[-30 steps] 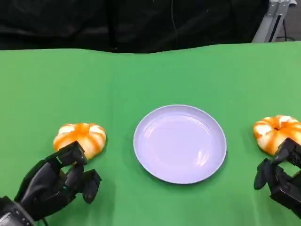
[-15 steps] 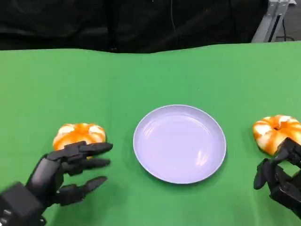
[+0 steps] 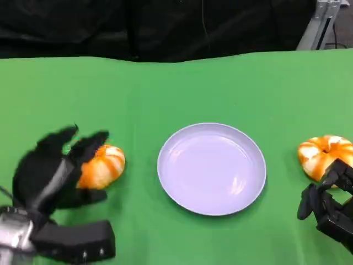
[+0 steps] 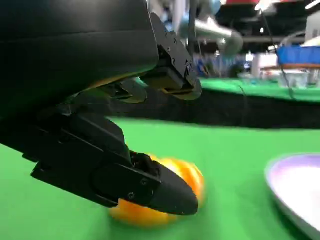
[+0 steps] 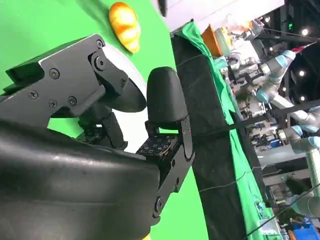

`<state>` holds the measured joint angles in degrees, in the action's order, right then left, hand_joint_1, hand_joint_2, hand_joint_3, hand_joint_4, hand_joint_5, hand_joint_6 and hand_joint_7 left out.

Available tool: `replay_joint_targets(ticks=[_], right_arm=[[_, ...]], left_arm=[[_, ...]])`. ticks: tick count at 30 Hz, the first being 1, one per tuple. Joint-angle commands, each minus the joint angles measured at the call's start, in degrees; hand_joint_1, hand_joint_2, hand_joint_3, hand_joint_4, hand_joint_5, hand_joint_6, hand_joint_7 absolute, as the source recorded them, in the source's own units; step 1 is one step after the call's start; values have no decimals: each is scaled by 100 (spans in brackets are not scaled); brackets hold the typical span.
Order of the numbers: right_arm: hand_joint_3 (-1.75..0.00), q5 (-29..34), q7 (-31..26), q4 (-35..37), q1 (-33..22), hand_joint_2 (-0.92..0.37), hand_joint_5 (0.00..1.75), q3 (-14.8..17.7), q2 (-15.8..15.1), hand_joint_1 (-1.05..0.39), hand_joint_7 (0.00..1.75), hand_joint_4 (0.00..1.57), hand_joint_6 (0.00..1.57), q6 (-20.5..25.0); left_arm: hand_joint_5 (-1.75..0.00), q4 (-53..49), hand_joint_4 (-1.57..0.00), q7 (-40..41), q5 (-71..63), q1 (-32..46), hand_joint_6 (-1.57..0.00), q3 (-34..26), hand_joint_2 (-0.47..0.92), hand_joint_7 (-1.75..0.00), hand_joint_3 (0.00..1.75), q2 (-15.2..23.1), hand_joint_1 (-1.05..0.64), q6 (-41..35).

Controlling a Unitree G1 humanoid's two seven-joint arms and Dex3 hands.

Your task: Grasp the bread from the table and place it into the plate.

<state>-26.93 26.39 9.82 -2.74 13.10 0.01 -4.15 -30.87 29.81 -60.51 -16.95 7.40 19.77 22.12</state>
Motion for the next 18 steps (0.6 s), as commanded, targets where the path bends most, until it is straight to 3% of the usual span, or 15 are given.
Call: replay_joint_targets(ticks=[1, 9, 18], right_arm=[[-121, -16, -18, 1, 29, -55, 175, 56, -78, -8, 162, 86, 74, -32], [-122, 27, -77, -56, 22, -54, 175, 34, -64, -8, 162, 87, 74, -27], [-123, 32, -99, -131, -19, -55, 175, 0, -32, -7, 163, 86, 73, -39]], left_arm=[[-1, -494, -39, -142, 72, -409, -42, 501, 92, -1, 6, 257, -95, -336], [-2, -1698, -44, -180, 420, -1219, -46, 1249, 92, -2, 11, 252, -92, -392], [0, -2259, -43, -471, 847, -1565, -44, 1724, 92, 0, 19, 189, -96, -382]])
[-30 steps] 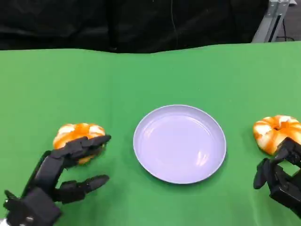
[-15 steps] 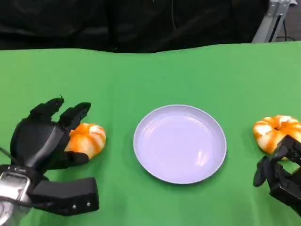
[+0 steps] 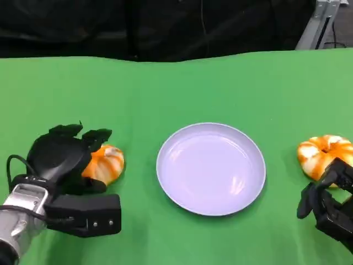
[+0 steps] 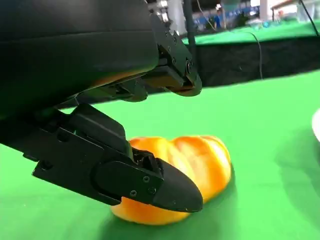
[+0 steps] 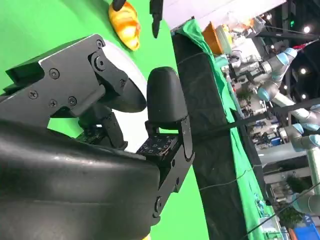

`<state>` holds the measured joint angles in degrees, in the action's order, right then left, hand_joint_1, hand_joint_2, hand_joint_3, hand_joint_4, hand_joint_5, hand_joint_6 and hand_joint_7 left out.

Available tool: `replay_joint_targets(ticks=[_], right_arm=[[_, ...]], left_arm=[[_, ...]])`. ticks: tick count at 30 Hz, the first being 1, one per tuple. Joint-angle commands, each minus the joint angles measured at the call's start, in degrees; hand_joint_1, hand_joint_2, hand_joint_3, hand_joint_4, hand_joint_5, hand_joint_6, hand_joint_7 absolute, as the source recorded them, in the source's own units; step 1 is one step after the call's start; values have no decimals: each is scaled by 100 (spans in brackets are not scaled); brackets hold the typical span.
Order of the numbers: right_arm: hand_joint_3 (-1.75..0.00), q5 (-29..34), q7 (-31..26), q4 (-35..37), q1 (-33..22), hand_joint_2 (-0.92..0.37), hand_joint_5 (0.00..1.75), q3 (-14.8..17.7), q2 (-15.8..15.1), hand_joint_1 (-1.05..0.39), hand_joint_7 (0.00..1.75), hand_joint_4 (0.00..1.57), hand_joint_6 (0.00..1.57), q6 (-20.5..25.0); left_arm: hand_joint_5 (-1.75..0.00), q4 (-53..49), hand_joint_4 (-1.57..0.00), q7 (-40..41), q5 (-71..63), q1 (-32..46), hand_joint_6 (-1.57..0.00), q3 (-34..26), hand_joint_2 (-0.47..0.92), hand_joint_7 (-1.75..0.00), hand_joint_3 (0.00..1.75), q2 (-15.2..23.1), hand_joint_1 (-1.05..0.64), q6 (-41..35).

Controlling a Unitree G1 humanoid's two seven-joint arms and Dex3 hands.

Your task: Grasp the bread from the table and place it into the plate.

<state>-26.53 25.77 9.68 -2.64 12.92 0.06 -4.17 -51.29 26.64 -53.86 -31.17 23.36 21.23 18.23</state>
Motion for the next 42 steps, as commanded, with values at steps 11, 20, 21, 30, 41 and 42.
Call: replay_joint_targets(ticks=[11, 20, 21, 30, 41, 42], right_arm=[[-120, -12, -53, -188, -63, -57, 175, 11, -39, -9, 162, 85, 72, -24], [-118, -58, -66, -193, -53, -57, 175, 19, -32, -9, 162, 85, 72, 33], [-118, -64, -64, -192, -51, -57, 175, 21, -32, -9, 161, 85, 73, 37], [-116, -48, -32, -177, -42, -57, 175, 16, -37, -10, 160, 84, 73, -24], [-115, -27, -20, -153, -32, -59, 175, 19, -45, -10, 160, 84, 73, -65], [-115, -28, -9, -145, -29, -59, 175, 20, -48, -10, 160, 84, 73, -75]], left_arm=[[0, -1010, -43, -345, 523, -481, -44, 478, 92, 0, 21, -137, -95, -92], [-1, -1507, -45, -294, 642, -621, -46, 633, 92, -1, 24, -245, -93, -128], [-1, -1541, -45, -290, 657, -635, -46, 649, 92, -1, 24, -251, -93, -127], [-2, -1789, -48, -327, 777, -715, -49, 752, 92, -2, 25, -331, -85, -112], [-4, -1862, -59, -342, 789, -742, -62, 821, 92, -5, 22, -347, -68, -55], [-4, -1861, -60, -343, 793, -744, -63, 830, 92, -5, 22, -347, -67, -57]])
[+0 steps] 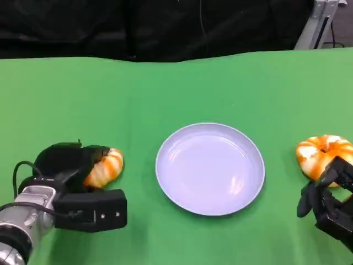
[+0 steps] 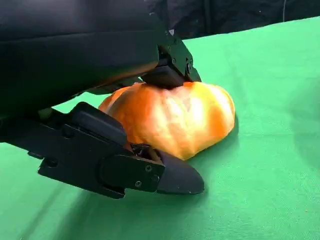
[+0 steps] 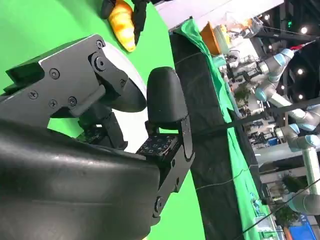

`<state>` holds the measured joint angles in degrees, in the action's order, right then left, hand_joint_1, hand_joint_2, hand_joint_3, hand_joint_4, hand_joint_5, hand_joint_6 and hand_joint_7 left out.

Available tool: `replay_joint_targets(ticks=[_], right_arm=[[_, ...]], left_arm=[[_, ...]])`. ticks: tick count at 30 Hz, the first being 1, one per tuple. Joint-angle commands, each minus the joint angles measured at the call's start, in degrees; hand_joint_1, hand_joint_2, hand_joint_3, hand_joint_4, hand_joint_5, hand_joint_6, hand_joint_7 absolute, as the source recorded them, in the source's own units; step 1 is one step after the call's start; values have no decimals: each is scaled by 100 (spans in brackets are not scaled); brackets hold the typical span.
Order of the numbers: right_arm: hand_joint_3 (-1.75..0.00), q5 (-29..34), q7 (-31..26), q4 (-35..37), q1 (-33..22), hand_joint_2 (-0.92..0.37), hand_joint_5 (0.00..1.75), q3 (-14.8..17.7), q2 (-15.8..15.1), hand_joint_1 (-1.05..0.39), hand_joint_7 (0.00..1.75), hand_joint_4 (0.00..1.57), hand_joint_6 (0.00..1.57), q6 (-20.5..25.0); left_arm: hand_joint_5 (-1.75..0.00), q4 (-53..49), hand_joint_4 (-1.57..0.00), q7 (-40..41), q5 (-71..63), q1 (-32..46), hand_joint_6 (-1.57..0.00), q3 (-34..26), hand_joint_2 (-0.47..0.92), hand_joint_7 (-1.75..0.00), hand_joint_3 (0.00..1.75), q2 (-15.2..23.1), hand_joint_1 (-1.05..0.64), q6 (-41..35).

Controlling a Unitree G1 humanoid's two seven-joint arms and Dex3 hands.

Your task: Grasp the bread from the table and place it into the plate.

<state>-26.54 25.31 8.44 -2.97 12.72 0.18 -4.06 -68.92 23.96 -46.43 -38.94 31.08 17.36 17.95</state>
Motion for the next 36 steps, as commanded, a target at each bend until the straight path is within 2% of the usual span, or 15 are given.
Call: replay_joint_targets(ticks=[1, 3, 4, 7, 10, 11, 13, 14, 16, 19, 20, 21, 23, 27, 36], right_arm=[[-114, -27, 42, -16, 5, -59, 175, 40, -62, -10, 160, 84, 73, -91], [-114, -25, 43, -13, 5, -59, 175, 42, -61, -10, 160, 84, 73, -99], [-114, -23, 43, -11, 6, -59, 175, 43, -60, -10, 160, 84, 73, -105], [-114, -21, 45, -8, 6, -59, 175, 44, -60, -10, 160, 84, 72, -111], [-113, -37, 47, -11, 12, -60, 175, 47, -66, -10, 160, 84, 73, -81], [-113, -36, 42, -21, 10, -60, 175, 47, -68, -10, 160, 84, 72, -74], [-113, -40, 46, -21, 10, -60, 175, 53, -75, -10, 160, 83, 72, -64], [-113, -43, 49, -18, 11, -60, 175, 55, -77, -10, 159, 83, 72, -61], [-113, -43, 51, -17, 12, -60, 175, 56, -77, -10, 159, 83, 72, -60], [-113, -47, 58, -13, 14, -60, 175, 60, -83, -10, 159, 83, 72, -55], [-113, -50, 63, -10, 15, -60, 175, 63, -87, -10, 159, 83, 72, -51], [-112, -52, 67, -8, 16, -60, 175, 65, -90, -10, 159, 83, 72, -49], [-112, -42, 71, -13, 12, -60, 175, 62, -97, -10, 159, 83, 72, -50], [-112, -37, 72, -15, 11, -60, 175, 61, -100, -10, 160, 83, 72, -51], [-113, -76, 72, -31, 18, -60, 175, 80, -104, -10, 160, 83, 72, 16]], left_arm=[[-4, -98, -60, -75, 54, 32, -63, 65, 92, -4, 22, 40, -67, -30], [-4, -96, -60, -80, 76, 32, -64, 58, 92, -4, 22, 31, -67, -40], [-5, -94, -69, -85, 92, 31, -69, 53, 92, -5, 22, 25, -59, -48], [-5, -91, -74, -89, 133, 30, -72, 69, 92, -4, 21, 21, -53, -59], [-14, -64, -94, 200, 341, 88, -88, -89, 92, -10, 27, -50, -31, 33], [-45, -53, -95, 277, 388, 96, -101, -124, 92, -13, 32, -59, -25, 87], [-112, -42, -74, 386, 434, 86, -112, -159, 92, -13, 28, -63, -19, 169], [-135, -47, -67, 409, 447, 81, -116, -160, 92, -14, 25, -65, -18, 184], [-147, -60, -63, 432, 460, 74, -118, -150, 92, -15, 23, -65, -17, 197], [-151, -5, -62, 492, 538, 81, -118, -221, 92, -16, 23, -44, -16, 317], [-165, 40, -62, 531, 595, 87, -89, -278, 90, -98, 38, -28, -14, 406], [-170, 68, -63, 557, 633, 91, -72, -317, 90, -135, 44, -17, -13, 469], [-174, 89, -63, 592, 669, 93, -59, -342, 89, -166, 48, 4, -12, 545], [-175, 88, -63, 600, 677, 93, -55, -351, 88, -174, 49, 12, -12, 582], [-175, 1118, -60, 948, 594, 167, -56, -439, 90, -170, 45, 206, -11, 641]])
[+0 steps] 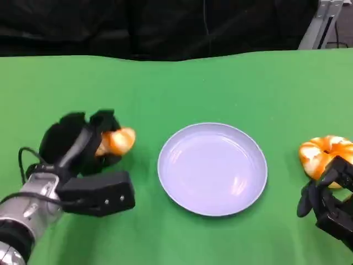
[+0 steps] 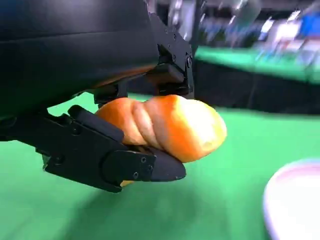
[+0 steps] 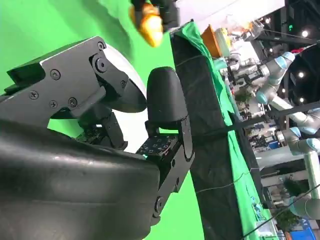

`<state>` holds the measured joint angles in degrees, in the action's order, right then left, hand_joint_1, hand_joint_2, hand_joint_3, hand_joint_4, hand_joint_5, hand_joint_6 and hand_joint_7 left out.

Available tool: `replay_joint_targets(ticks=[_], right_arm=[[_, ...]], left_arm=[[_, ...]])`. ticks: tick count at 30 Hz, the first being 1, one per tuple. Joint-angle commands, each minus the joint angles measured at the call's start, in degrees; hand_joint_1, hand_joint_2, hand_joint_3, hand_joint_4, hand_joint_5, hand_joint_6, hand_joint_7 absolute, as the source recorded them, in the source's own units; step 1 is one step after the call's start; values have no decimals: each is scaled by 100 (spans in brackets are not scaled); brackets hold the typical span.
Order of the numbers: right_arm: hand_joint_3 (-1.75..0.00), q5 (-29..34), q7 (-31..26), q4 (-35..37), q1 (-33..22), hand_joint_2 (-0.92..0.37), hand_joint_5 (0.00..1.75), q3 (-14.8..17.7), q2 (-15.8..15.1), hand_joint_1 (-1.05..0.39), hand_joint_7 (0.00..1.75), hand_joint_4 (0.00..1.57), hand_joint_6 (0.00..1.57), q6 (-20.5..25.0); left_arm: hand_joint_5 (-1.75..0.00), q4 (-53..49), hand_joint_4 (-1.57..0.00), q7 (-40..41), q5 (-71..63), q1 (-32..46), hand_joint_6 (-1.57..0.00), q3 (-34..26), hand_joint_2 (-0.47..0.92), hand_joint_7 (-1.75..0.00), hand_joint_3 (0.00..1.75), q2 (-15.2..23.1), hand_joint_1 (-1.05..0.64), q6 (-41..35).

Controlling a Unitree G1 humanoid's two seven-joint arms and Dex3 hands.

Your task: Grasp the bread from the table and place it into the plate.

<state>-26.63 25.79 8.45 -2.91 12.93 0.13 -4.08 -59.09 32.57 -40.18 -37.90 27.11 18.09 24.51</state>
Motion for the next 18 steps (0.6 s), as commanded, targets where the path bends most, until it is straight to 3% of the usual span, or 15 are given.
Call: replay_joint_targets(ticks=[1, 13, 18], right_arm=[[-113, -63, 24, -24, 15, -59, 175, 59, -92, -10, 160, 83, 72, 0], [-113, -39, 50, 23, 31, -59, 175, 73, -89, -10, 159, 83, 72, -65], [-112, -38, 56, 25, 30, -59, 175, 72, -83, -10, 159, 83, 73, -77]], left_arm=[[-175, 349, -60, -2, 0, 51, -56, -92, 90, -170, 45, 182, -11, -27], [-175, 2031, -59, -507, -128, 163, -53, -181, 84, -175, 52, 167, -13, -137], [-175, 2278, -58, -651, -179, 239, -52, -225, 83, -175, 52, 151, -14, -254]])
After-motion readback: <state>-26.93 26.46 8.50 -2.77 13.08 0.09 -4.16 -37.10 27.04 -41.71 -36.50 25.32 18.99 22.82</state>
